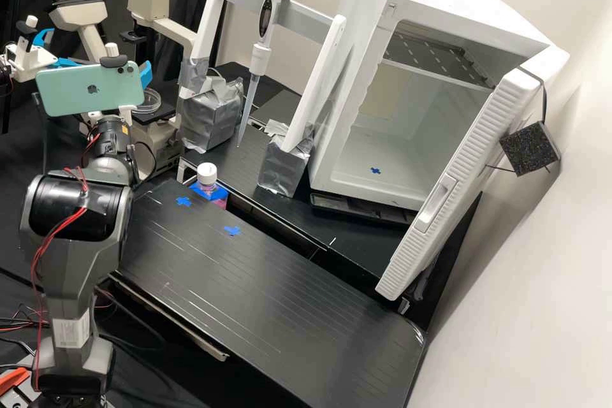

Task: Move the petri dish to the bench

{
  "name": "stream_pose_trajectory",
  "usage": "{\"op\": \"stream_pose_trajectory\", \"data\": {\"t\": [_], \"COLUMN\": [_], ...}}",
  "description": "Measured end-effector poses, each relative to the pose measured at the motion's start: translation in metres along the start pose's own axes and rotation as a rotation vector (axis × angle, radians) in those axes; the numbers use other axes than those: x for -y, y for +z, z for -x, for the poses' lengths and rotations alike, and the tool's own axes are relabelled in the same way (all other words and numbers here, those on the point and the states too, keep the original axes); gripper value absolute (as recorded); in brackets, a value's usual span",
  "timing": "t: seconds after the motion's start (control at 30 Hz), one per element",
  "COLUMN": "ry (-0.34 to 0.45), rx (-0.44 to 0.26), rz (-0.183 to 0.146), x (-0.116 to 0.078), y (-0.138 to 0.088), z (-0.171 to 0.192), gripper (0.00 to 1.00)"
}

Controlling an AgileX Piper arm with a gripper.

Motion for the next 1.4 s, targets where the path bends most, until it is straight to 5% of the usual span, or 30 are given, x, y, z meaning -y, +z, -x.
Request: {"op": "stream_pose_trajectory", "data": {"t": [0.57,0.8,1.07,1.4], "ry": [-0.087,-0.098,-0.118,-0.124], "rx": [0.165,0.201,0.212,0.212], "rz": [0.008,-0.061,-0.104,-0.095], "x": [0.018,0.020,0.020,0.021], "y": [0.063,0.085,0.093,0.091], "z": [-0.074,-0.090,-0.097,-0.098], "gripper": [1.00,1.00,1.00,1.00]}}
